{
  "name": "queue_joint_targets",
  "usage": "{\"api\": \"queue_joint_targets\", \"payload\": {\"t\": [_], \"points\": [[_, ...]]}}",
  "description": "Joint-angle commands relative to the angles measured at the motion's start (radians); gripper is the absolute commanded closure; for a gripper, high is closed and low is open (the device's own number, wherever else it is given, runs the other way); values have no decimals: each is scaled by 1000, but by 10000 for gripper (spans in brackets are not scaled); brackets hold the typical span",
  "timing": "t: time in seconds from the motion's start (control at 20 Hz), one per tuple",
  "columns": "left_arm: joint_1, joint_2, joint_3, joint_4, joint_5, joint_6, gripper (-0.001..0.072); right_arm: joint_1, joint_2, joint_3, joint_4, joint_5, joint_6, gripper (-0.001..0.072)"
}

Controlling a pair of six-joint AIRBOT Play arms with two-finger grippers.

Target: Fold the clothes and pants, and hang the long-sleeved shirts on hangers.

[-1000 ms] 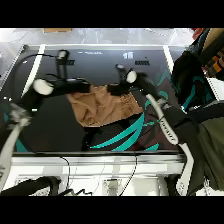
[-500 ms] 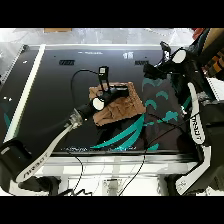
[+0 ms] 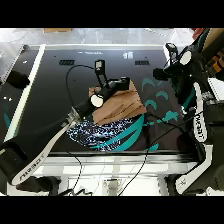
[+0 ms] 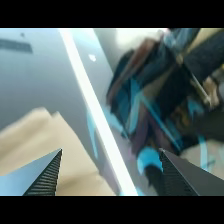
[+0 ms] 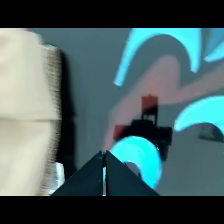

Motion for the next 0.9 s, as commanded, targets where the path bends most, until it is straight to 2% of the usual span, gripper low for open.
{"api": "queue_joint_targets", "payload": {"t": [0.0,0.05,0.1,0.15,0.25,0.3,0.45,0.55,0.6,0.85], "points": [[34,46,2,0,3,16,3,-69,-48,-71,197,51,-187,690],[43,53,2,0,3,16,3,-92,-66,-110,355,89,-282,690],[45,55,2,0,3,16,3,-108,-83,-146,484,109,-320,688],[51,55,2,0,3,16,3,-113,-94,-175,552,103,-320,645],[52,55,1,0,-10,16,3,-104,-117,-205,566,64,-251,154],[52,55,0,0,-13,16,3,-94,-129,-206,550,47,-215,96],[52,55,0,1,-16,16,3,-51,-163,-206,527,-56,-127,88],[54,55,0,1,-15,16,3,-23,-179,-206,526,-127,-81,22],[55,55,0,1,-15,16,4,-11,-189,-206,526,-145,-63,22],[60,55,0,1,-15,16,3,33,-241,-205,523,-108,-34,24]]}}
